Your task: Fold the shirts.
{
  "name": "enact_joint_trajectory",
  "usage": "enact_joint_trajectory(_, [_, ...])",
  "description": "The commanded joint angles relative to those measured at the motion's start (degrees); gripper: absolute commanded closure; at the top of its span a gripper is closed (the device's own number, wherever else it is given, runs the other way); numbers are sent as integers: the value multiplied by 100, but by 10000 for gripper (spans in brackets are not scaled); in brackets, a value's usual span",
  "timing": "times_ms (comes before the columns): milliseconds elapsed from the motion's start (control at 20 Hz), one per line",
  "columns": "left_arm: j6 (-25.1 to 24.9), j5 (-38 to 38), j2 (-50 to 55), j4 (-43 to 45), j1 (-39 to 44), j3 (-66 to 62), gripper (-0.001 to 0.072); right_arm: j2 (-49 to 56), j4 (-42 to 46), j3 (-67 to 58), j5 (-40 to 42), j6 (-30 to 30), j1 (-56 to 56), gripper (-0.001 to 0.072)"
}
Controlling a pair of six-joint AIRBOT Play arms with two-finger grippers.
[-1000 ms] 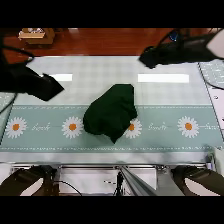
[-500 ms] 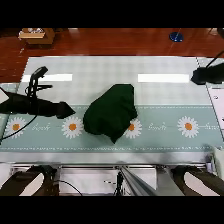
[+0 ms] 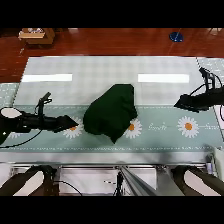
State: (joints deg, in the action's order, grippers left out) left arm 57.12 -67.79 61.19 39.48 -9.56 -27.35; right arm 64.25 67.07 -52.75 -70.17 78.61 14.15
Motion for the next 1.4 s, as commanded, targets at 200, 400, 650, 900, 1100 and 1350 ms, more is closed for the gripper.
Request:
enact_joint_trajectory(200, [-1084,435,1648,-1226,535,31,119,-2,-673,157,133,-44,26,292])
enact_joint_trajectory(400, [-1012,428,2428,-1276,997,-398,159,-2,-857,157,127,24,26,293])
enact_joint_trajectory(650, [-778,407,2782,-1661,1150,-977,585,-2,-1095,157,2,44,26,293])
enact_joint_trajectory(900, [-802,122,2780,-1659,1150,-1058,631,157,-955,157,-42,-42,-284,238])
enact_joint_trajectory(1100, [-802,-13,2780,-1659,1147,-1058,671,817,-1453,157,457,-44,-1187,238])
enact_joint_trajectory(1350, [-1106,-496,2778,-1659,1147,-1058,685,1777,-2194,157,1178,-177,-1998,237])
